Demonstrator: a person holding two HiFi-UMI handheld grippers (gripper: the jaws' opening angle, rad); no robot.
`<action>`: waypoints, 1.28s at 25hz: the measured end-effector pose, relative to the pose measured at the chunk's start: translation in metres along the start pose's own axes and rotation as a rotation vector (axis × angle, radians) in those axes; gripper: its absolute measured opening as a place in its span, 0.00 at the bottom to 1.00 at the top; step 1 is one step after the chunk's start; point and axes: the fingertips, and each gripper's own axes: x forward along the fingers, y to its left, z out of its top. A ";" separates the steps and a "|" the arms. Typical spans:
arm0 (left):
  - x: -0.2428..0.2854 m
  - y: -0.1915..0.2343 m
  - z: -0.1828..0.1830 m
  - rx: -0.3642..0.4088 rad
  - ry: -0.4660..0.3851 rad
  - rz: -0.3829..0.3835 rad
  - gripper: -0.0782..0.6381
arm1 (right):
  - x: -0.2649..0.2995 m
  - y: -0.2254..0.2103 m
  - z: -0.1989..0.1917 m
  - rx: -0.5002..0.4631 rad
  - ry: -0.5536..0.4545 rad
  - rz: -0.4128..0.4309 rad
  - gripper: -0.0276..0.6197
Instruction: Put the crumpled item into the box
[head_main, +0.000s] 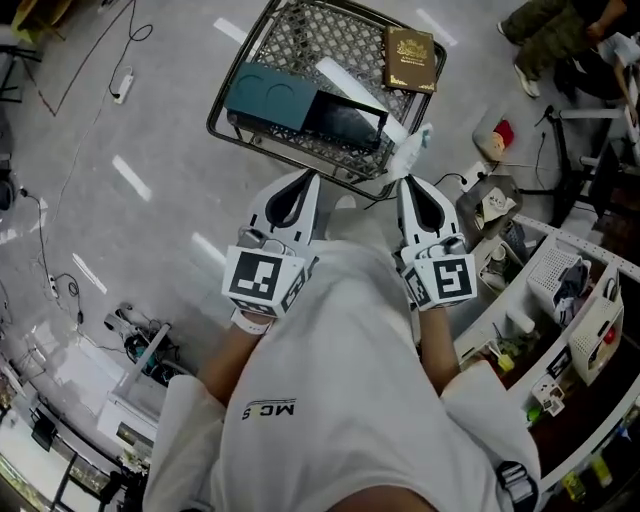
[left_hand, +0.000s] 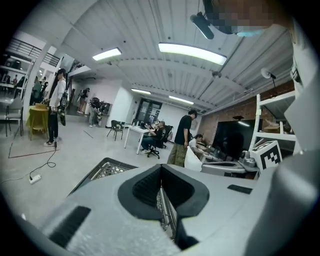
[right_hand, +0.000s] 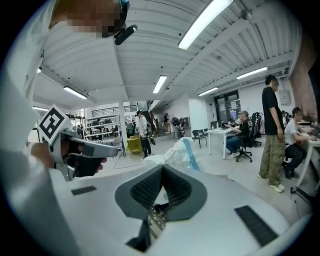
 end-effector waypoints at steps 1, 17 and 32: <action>0.004 0.000 0.001 0.000 0.000 0.010 0.14 | 0.004 -0.004 -0.001 0.000 0.004 0.013 0.07; 0.065 -0.005 -0.048 -0.062 0.068 0.055 0.14 | 0.083 -0.052 -0.083 -0.016 0.109 0.124 0.07; 0.117 0.013 -0.107 -0.089 0.135 0.095 0.14 | 0.164 -0.085 -0.209 0.013 0.267 0.145 0.07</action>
